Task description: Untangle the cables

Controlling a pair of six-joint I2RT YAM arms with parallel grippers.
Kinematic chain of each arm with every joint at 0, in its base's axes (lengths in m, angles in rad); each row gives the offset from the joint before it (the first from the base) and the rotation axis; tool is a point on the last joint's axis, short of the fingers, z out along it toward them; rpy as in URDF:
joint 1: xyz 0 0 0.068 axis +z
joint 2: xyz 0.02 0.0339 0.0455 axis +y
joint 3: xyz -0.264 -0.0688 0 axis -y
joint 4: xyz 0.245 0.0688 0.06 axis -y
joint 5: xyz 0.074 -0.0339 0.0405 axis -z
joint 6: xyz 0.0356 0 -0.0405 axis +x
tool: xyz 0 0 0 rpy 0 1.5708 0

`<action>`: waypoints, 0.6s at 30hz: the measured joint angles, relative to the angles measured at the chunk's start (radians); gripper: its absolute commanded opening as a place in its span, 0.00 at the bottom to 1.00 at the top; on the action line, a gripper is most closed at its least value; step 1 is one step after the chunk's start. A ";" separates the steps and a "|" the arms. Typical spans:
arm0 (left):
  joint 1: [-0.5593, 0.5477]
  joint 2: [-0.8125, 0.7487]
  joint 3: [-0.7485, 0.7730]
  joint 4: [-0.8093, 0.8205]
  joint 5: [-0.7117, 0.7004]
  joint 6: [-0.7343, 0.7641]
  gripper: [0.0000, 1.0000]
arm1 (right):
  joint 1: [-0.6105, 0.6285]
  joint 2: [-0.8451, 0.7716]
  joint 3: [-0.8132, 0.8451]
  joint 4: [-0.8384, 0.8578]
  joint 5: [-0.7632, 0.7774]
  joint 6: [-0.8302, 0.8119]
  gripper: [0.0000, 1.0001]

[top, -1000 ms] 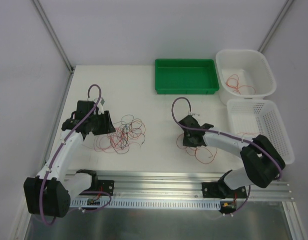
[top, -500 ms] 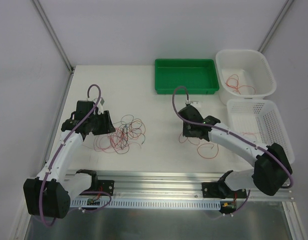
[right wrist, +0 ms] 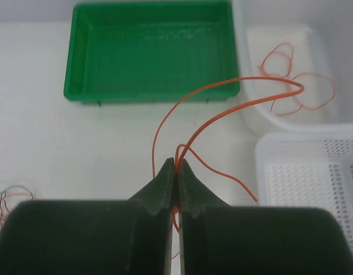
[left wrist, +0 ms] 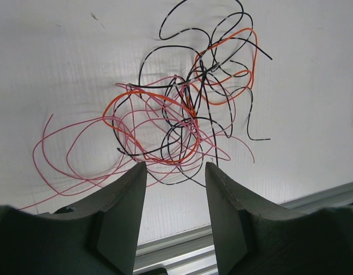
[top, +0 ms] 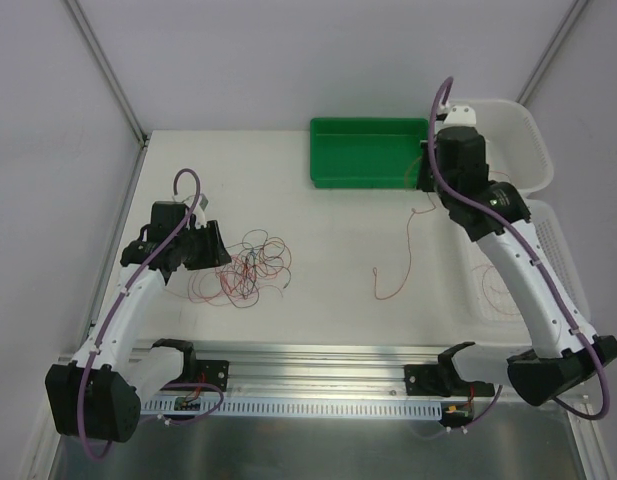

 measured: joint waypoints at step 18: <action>0.000 -0.019 -0.001 0.014 -0.004 0.000 0.47 | -0.320 0.343 0.615 0.295 -0.047 -0.274 0.01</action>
